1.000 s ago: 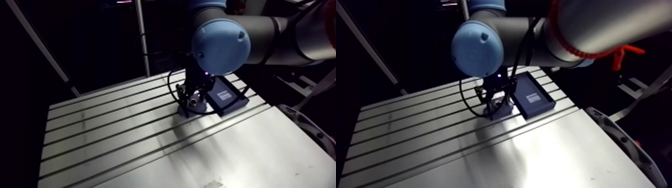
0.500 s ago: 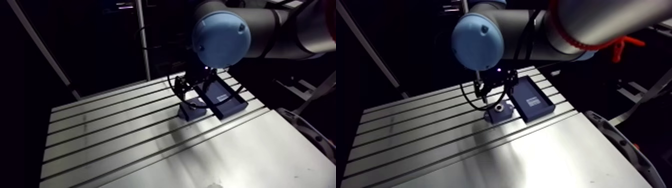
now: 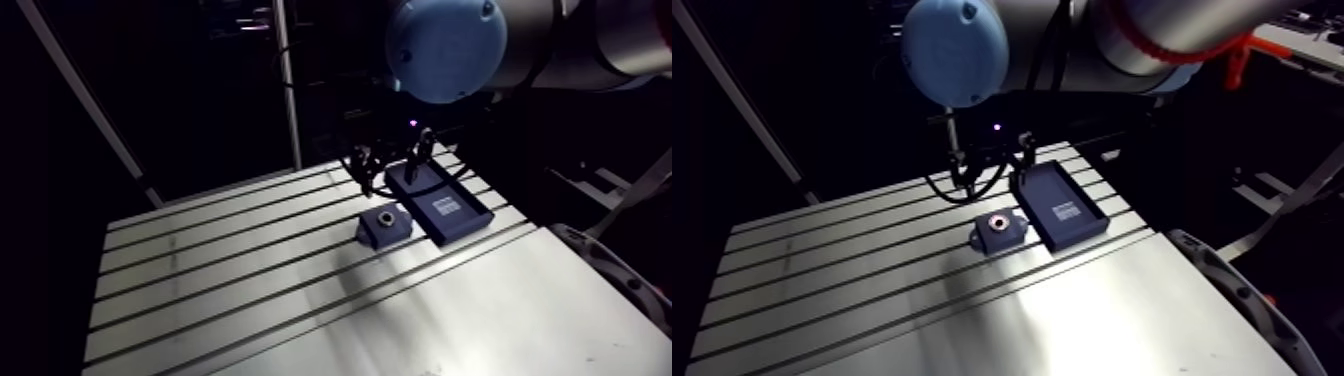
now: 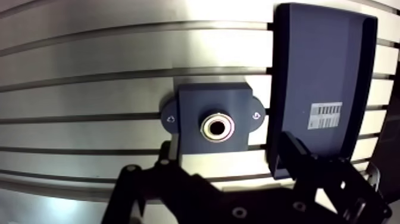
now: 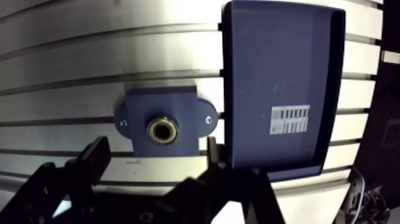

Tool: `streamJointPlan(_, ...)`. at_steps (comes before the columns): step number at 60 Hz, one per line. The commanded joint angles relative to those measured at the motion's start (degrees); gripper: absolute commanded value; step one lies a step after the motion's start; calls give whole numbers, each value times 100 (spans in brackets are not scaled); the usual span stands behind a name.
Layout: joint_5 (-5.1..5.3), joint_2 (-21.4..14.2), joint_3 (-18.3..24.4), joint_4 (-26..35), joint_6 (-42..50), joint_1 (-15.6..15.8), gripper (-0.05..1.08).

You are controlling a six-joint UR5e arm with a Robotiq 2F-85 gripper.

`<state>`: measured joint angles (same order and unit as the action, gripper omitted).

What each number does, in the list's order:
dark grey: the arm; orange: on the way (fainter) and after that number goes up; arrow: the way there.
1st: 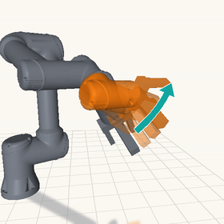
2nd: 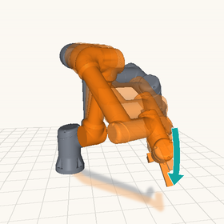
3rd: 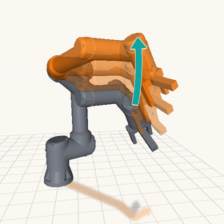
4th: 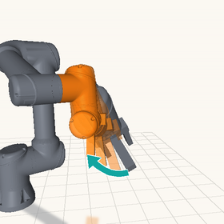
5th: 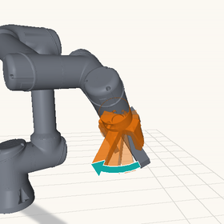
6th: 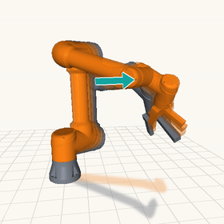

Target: Pick up the bearing and press it into the housing until flush.

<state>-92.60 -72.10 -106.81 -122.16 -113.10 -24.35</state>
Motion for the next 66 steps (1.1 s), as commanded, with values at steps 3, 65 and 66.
streamJointPlan(3,18,8,-2,30,55,-36,94)
streamJointPlan(65,-16,175,-53,-11,30,1,106)
streamJointPlan(66,-9,183,-62,-14,29,7,106)
